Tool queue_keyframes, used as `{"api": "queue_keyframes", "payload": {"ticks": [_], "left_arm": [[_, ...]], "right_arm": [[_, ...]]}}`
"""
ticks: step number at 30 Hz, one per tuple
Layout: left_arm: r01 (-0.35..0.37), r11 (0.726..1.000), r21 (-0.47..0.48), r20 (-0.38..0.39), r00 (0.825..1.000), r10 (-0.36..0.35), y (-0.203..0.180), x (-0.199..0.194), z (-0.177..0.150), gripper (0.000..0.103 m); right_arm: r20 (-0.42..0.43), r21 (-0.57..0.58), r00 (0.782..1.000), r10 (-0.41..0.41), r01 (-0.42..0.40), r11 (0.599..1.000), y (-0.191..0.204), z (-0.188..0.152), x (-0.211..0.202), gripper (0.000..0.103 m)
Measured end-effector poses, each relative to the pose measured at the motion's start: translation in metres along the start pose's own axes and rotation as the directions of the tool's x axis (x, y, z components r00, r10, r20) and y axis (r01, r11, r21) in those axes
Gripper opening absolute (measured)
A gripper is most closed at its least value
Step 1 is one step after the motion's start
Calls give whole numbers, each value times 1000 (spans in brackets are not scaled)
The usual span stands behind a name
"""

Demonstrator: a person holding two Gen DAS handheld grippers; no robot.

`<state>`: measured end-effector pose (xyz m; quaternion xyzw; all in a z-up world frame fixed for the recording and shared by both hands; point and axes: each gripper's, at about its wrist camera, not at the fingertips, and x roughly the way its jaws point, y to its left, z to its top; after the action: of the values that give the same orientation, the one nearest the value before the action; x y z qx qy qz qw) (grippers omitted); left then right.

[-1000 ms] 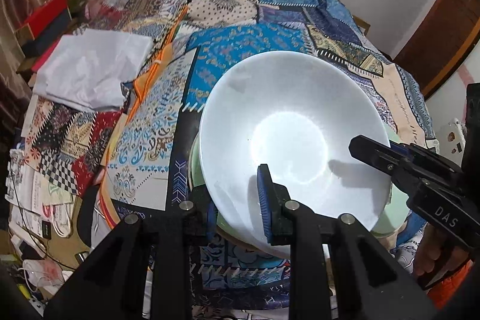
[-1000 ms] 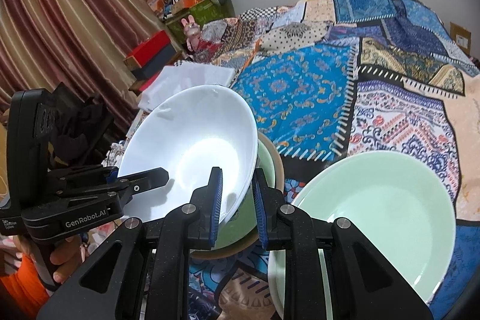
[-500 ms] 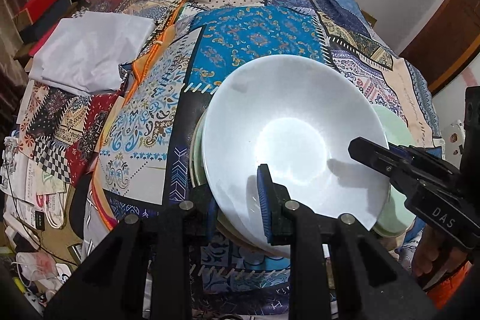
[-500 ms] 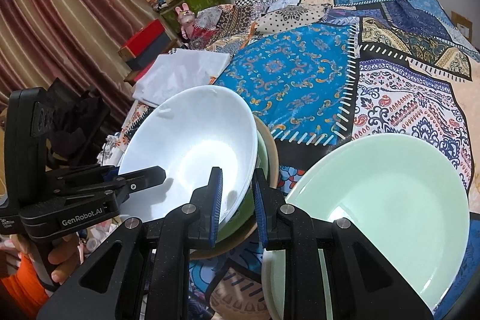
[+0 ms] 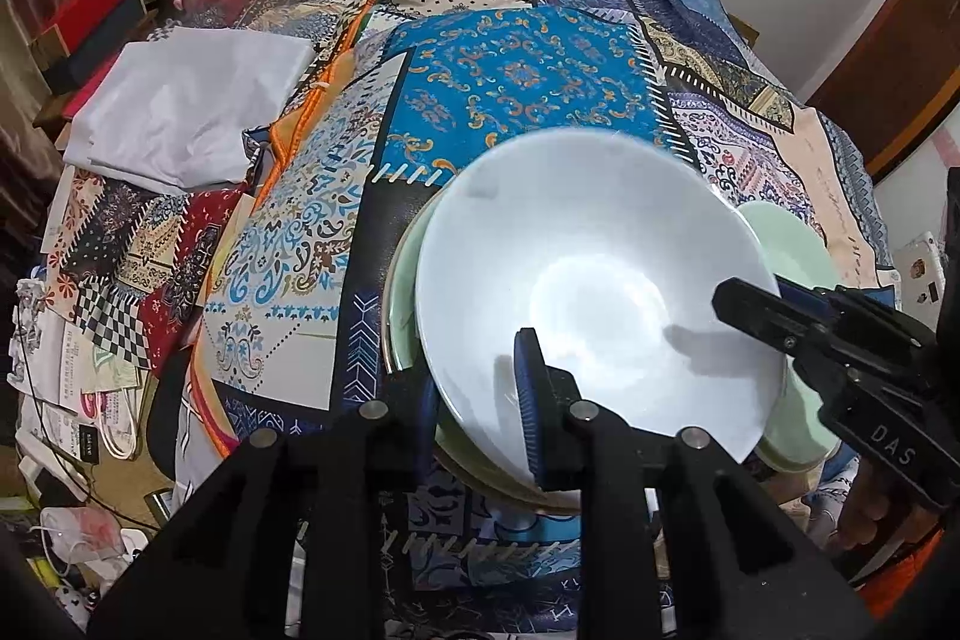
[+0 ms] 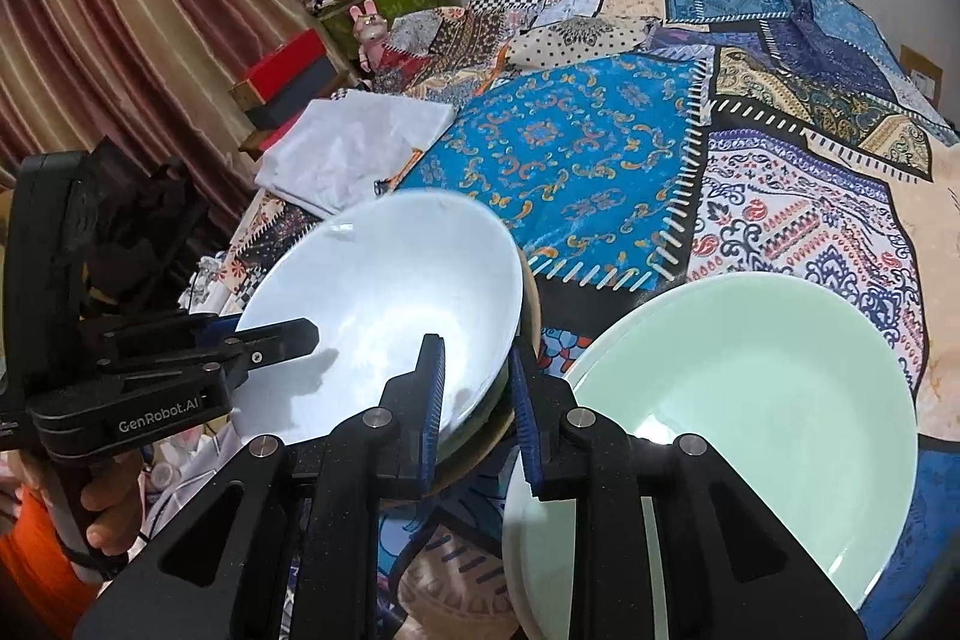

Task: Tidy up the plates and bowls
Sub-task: 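Lower the white bowl into the mint green bowl on the stack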

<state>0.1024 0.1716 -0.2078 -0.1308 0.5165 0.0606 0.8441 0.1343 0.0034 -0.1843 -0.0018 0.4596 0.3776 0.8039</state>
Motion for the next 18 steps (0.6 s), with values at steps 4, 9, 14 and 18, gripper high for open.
{"api": "queue_keyframes", "payload": {"ticks": [4, 9, 14, 18], "left_arm": [[6, 1000, -13, 2, 1000, -6, 2, -3, 0, 24], [-5, 1000, -7, 10, 1000, 5, 1, -11, 1, 24], [-28, 999, -17, 27, 999, 29, 4, -18, 2, 24], [-35, 999, -13, 46, 998, 35, 9, -25, 1, 25]], "right_arm": [[1, -2, 1000, 0, 0, 1000, -2, -2, -1, 22], [19, 0, 1000, 7, -7, 1000, -3, -1, -6, 22], [30, 6, 1000, 4, -4, 1000, -5, -1, -10, 23], [21, 17, 1000, 0, -1, 1000, -9, 0, -8, 24]]}}
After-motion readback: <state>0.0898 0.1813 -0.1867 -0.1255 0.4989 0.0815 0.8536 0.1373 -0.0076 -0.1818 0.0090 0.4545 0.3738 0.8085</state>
